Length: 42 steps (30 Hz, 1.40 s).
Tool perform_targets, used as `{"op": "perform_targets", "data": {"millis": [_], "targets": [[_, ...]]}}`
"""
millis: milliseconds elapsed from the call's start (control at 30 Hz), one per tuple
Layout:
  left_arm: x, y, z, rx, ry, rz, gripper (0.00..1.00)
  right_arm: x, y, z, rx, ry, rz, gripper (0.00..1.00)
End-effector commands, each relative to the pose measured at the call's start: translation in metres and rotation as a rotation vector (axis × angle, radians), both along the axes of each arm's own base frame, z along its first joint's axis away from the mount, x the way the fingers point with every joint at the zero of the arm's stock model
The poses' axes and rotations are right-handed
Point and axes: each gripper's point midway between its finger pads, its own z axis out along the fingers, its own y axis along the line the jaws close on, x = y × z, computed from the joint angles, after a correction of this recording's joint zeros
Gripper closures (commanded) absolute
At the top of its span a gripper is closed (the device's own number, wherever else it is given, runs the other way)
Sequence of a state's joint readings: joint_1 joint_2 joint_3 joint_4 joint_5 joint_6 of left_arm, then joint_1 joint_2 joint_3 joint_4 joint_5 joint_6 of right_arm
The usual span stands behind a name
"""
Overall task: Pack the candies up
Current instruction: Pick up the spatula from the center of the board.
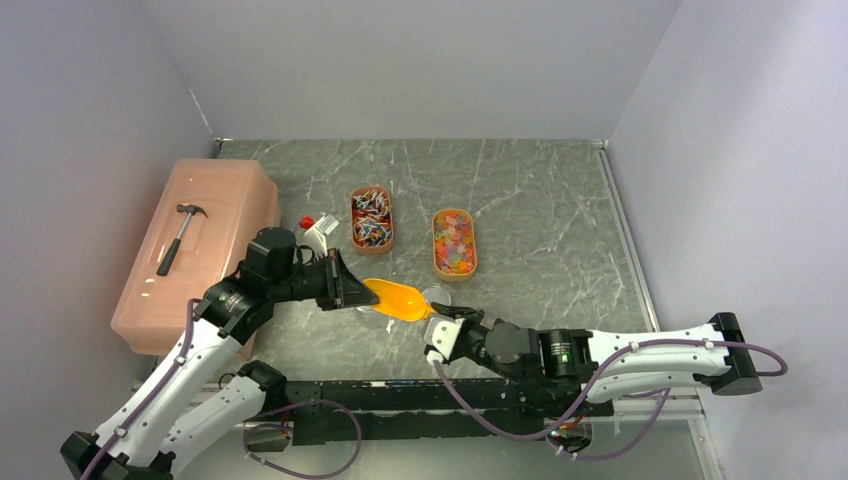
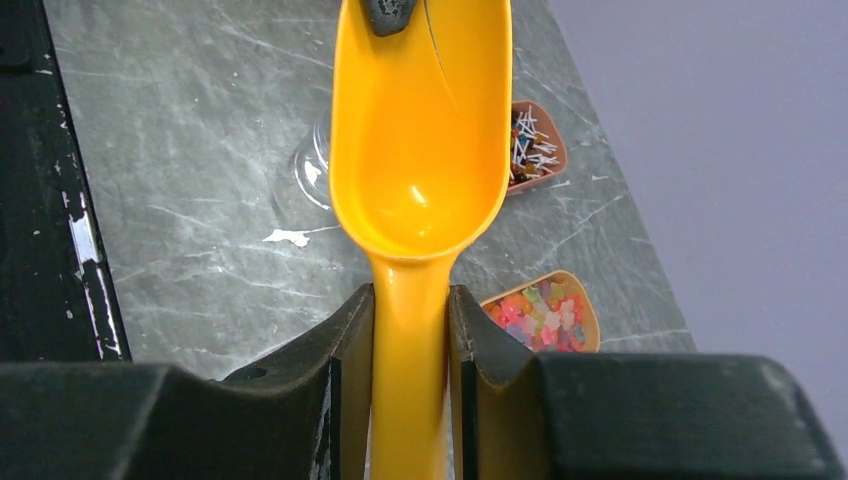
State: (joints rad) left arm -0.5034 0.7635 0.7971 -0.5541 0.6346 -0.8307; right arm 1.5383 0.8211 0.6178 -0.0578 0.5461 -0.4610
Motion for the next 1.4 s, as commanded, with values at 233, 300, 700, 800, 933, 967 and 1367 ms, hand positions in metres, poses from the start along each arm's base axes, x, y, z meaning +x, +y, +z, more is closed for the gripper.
{"op": "perform_targets", "data": {"millis": [233,300,700,800,933,967,1367], "targets": [[0.002,0.01,0.026,0.029,-0.119,0.017,0.32,0.005,-0.006,0.014,0.033,-0.029,-0.041,1.0],[0.002,0.014,0.029,0.047,-0.154,0.025,0.26,0.004,-0.007,0.015,0.038,-0.018,-0.036,1.0],[-0.004,0.004,0.034,0.007,-0.225,-0.082,0.35,-0.012,0.0,0.027,0.093,0.062,0.042,1.0],[-0.006,0.001,0.033,-0.009,-0.235,-0.115,0.41,-0.014,0.0,0.03,0.107,0.083,0.05,1.0],[-0.008,-0.003,0.029,-0.022,-0.235,-0.153,0.48,-0.018,0.002,0.034,0.129,0.11,0.062,1.0],[-0.009,-0.003,0.027,-0.022,-0.232,-0.162,0.49,-0.018,0.002,0.036,0.131,0.117,0.064,1.0],[-0.007,-0.003,0.011,0.018,-0.214,-0.182,0.63,-0.022,0.004,0.035,0.13,0.162,0.061,1.0]]}}
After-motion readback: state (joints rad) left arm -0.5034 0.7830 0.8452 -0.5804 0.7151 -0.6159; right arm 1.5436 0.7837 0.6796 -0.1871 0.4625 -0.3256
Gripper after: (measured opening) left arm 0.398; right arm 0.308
